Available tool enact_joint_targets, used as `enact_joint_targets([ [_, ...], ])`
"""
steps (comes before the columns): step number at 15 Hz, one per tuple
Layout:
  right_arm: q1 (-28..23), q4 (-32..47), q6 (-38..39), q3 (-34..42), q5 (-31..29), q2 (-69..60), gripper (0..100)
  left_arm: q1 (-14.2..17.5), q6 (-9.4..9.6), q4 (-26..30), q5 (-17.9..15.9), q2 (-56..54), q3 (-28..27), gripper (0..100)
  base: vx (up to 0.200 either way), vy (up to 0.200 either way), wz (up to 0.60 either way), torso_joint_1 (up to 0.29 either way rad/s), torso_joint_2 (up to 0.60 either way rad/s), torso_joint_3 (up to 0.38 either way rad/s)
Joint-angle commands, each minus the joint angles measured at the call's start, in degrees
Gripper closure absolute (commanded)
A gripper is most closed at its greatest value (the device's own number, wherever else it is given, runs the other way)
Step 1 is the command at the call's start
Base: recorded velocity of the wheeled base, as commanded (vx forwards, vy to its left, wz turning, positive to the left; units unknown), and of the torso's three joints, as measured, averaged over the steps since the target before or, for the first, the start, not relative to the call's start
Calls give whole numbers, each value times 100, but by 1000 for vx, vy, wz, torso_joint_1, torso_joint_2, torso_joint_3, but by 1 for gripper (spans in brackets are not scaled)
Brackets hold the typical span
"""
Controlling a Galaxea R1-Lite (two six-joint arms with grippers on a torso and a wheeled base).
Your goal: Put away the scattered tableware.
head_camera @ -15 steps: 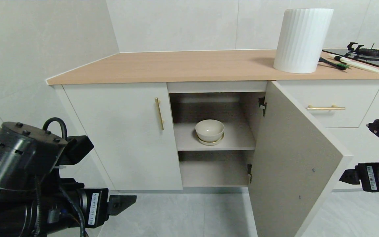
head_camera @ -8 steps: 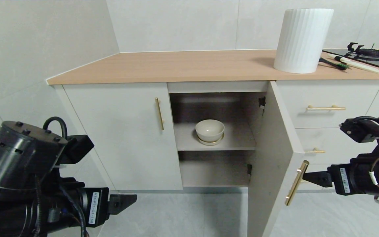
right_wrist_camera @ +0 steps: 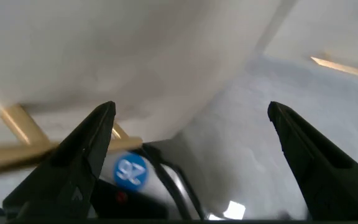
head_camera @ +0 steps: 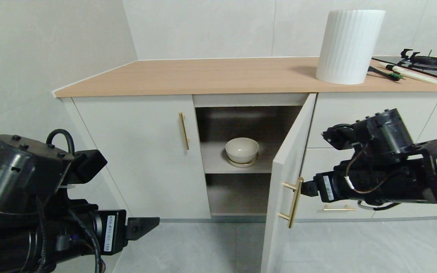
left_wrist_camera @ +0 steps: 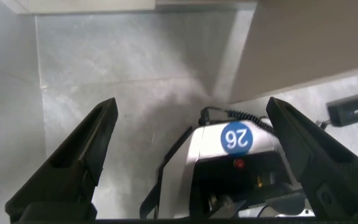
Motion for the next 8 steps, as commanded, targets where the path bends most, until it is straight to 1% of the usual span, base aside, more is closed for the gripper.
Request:
enact_joint_targets([
  [1,71,0,146,-586,48,867,0,57,2,-10,52,9,7,0,0,0,0,0,0,0],
  [3,62,-141,295,-604,57,1025,0,57,-7,-63,96,53,7,0,0,0,0,0,0,0],
  [4,36,-545,357,-560,40,1192,0,57,-7,-265,105,97,77,0,0,0,0,0,0,0],
  [5,36,-721,515,-560,40,1289,0,57,2,-353,140,114,130,0,0,0,0,0,0,0],
  [6,36,-818,708,-577,48,1394,0,57,2,-371,166,150,130,0,0,0,0,0,0,0],
  [8,36,-1020,796,-595,40,1579,0,57,-7,-380,228,176,130,0,0,0,0,0,0,0],
])
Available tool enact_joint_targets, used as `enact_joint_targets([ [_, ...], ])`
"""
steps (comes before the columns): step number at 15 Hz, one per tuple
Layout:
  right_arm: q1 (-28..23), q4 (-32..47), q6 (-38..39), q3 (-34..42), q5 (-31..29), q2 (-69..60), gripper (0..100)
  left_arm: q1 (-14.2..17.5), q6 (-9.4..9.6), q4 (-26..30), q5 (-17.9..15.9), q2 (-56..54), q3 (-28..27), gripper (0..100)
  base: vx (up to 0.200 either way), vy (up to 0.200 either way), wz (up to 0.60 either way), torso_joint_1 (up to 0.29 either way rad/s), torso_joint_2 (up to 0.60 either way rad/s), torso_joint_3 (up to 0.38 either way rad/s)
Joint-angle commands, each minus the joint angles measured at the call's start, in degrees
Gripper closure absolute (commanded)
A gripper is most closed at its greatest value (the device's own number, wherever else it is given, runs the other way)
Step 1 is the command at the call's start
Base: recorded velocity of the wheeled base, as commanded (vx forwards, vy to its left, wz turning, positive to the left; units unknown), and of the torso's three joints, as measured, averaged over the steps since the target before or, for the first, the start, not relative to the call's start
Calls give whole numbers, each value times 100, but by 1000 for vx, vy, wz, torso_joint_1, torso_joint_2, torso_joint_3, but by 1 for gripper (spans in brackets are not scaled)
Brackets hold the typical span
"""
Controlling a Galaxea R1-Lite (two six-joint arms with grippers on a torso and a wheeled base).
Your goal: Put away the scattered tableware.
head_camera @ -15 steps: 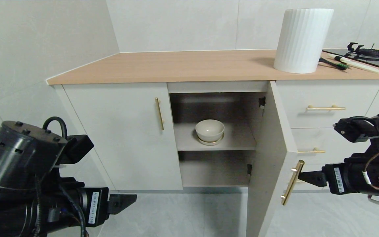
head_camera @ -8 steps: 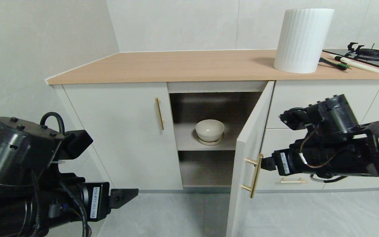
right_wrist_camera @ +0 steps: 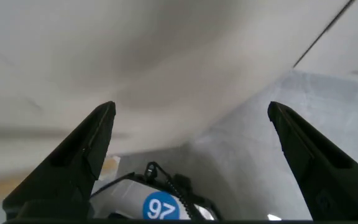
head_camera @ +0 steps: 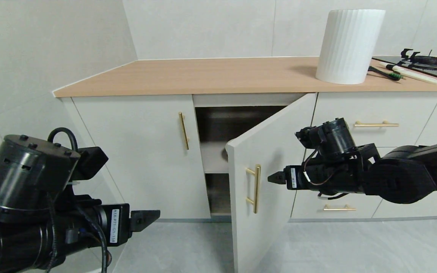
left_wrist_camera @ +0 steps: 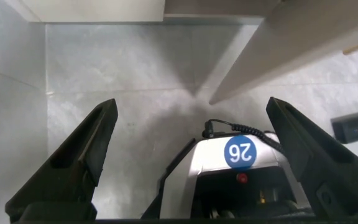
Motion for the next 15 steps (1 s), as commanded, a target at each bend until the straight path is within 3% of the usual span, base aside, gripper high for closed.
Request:
enact_joint_targets([
  [1,8,-361,122,-5,-23,426,0,0,-6,1,32,58,5,0,0,0,0,0,0,0],
  [6,17,-1214,473,-22,-58,813,0,9,3,18,68,49,5,0,0,0,0,0,0,0],
  [11,26,-1398,640,-57,-67,874,0,9,3,18,68,67,5,0,200,0,0,0,1,5],
  [15,26,-1557,843,-198,-111,1050,0,44,-6,10,85,67,5,0,0,0,0,0,0,0],
])
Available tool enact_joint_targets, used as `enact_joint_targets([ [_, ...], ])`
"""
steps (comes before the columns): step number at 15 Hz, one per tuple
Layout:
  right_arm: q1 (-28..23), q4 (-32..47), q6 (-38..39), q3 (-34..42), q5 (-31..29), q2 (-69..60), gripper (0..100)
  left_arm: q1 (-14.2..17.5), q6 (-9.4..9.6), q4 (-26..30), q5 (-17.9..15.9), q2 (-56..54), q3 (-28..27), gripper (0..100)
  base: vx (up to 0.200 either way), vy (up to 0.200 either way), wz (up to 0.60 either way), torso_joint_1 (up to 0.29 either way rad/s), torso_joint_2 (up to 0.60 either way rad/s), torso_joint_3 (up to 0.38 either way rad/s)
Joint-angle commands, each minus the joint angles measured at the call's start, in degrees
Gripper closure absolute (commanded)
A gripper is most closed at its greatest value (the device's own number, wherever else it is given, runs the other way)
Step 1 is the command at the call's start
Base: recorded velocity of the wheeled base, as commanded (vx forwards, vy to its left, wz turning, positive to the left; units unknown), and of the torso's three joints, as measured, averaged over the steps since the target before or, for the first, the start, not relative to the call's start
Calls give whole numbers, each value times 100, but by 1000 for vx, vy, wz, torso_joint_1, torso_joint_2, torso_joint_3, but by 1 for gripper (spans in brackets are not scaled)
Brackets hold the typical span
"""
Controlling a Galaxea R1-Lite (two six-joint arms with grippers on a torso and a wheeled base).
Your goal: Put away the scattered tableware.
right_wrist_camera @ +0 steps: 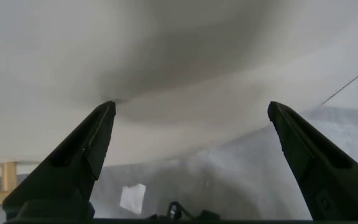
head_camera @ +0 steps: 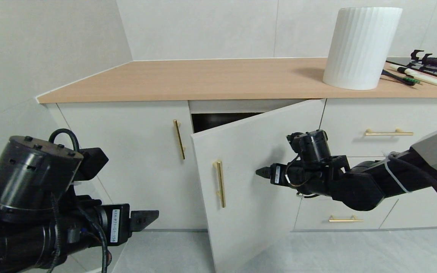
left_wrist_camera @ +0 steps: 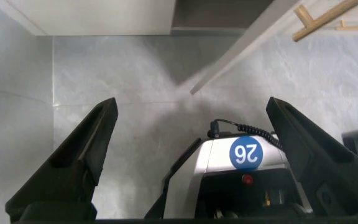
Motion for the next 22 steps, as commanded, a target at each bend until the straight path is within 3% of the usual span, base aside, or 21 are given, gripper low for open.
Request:
enact_joint_targets([
  [1,-6,-188,184,-148,-100,181,0,16,-3,-1,1,5,-8,0,0,0,0,0,0,0],
  [9,-6,-1041,474,-957,-1251,1087,0,25,-3,-1,1,5,1,0,0,0,0,0,0,0],
  [22,-155,-1225,438,-2231,-2763,2071,0,25,-12,-1,-8,40,-8,0,0,0,0,0,0,0],
])
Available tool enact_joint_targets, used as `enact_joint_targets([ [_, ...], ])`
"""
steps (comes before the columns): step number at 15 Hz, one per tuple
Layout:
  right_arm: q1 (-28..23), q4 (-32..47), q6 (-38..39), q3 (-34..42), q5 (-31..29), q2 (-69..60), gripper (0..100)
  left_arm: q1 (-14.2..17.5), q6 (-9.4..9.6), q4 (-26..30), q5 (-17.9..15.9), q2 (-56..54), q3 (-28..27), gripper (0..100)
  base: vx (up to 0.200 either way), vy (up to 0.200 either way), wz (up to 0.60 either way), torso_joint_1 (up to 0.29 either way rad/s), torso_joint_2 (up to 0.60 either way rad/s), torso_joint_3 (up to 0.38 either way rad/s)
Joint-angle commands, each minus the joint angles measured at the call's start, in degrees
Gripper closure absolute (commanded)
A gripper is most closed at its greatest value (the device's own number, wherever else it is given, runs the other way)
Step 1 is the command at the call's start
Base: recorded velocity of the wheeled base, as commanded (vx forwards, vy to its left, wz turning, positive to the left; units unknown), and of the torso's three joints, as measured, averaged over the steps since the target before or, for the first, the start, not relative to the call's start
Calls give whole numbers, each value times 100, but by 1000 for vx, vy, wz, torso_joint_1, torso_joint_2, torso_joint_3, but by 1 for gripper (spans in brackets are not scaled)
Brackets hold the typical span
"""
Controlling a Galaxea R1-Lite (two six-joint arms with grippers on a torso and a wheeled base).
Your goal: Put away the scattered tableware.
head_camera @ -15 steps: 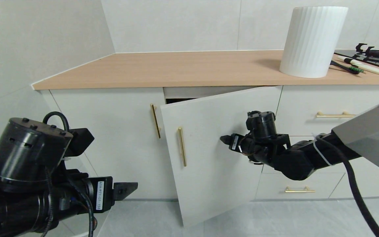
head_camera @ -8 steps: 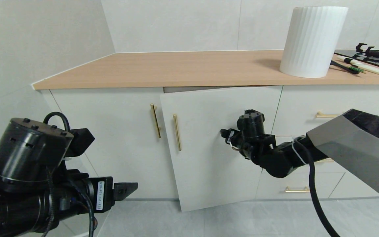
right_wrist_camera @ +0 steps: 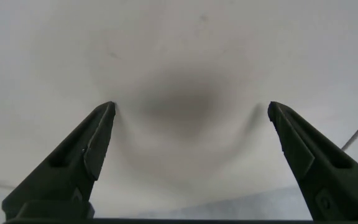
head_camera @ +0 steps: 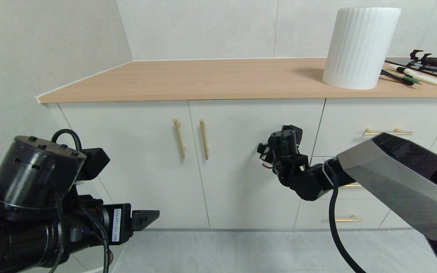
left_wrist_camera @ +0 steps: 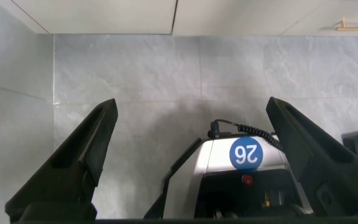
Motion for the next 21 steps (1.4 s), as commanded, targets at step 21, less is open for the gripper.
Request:
enact_joint_targets([
  [21,137,-152,-2109,4514,1884,-4775,0,370,453,-17,3,-1010,299,0,0,0,0,0,0,0],
])
